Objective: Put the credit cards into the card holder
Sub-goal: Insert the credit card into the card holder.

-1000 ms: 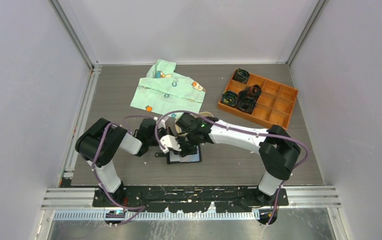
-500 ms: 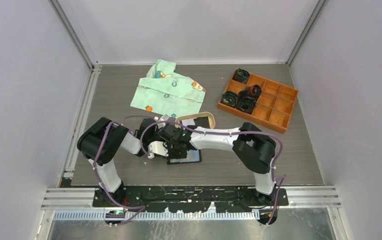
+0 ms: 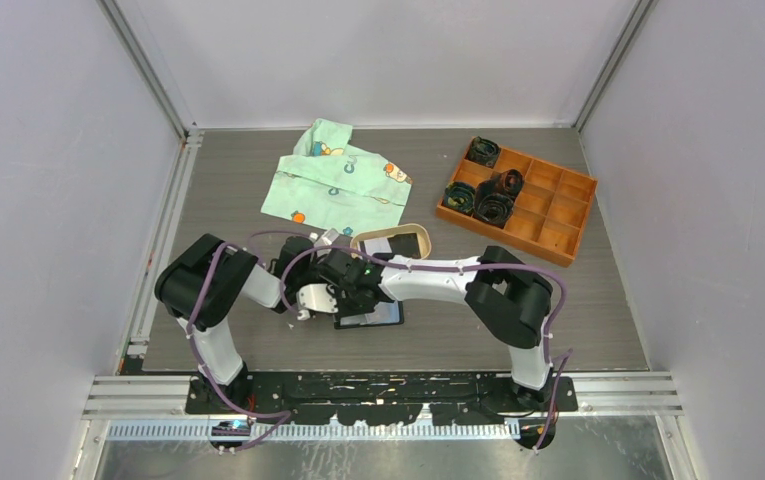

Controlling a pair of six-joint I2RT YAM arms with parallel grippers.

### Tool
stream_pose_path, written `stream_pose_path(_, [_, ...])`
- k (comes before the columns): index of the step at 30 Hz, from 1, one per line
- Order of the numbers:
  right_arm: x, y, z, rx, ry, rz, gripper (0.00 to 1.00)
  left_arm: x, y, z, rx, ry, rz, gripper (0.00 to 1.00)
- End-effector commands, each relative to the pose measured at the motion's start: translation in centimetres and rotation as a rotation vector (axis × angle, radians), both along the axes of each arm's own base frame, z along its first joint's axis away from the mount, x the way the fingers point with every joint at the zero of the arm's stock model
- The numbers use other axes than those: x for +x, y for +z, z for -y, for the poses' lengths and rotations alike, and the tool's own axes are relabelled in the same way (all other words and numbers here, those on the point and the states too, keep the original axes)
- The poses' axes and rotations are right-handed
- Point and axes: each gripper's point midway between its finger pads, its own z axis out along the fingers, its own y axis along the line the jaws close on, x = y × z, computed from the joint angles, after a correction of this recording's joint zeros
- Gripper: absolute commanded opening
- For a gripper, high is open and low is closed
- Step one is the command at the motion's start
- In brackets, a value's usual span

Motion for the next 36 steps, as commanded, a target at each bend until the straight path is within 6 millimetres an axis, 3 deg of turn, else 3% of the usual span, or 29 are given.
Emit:
stream_pose_path(1, [2.2,0.5,2.0,-0.052,-0.057,0.092,0.02,-0.2,-2.1,-0.8,0.088,0.026,-0.027,0.17])
stream_pose_path(14, [2.6,0.4,3.9,-0.080,-0.076,0.077,0.03,-0.2,-1.5,-1.8,0.110,0.046,-0.016,0.26])
stream_pose_path(27, [3.1,0.7,5.8,-0.099,-0.089,0.048,0.03,-0.5,-1.2,-2.3,0.112,0.055,-0.009,0.27])
stream_pose_path(30, [3.2,0.7,6.1,-0.101,-0.100,0.038,0.04,-0.3,-0.6,-2.3,0.104,0.060,0.008,0.28])
stream_pose_path(36, [1.4,1.2,5.3,-0.051,-0.068,-0.062,0.06,-0.3,1.4,-2.8,0.123,0.082,0.042,0.29])
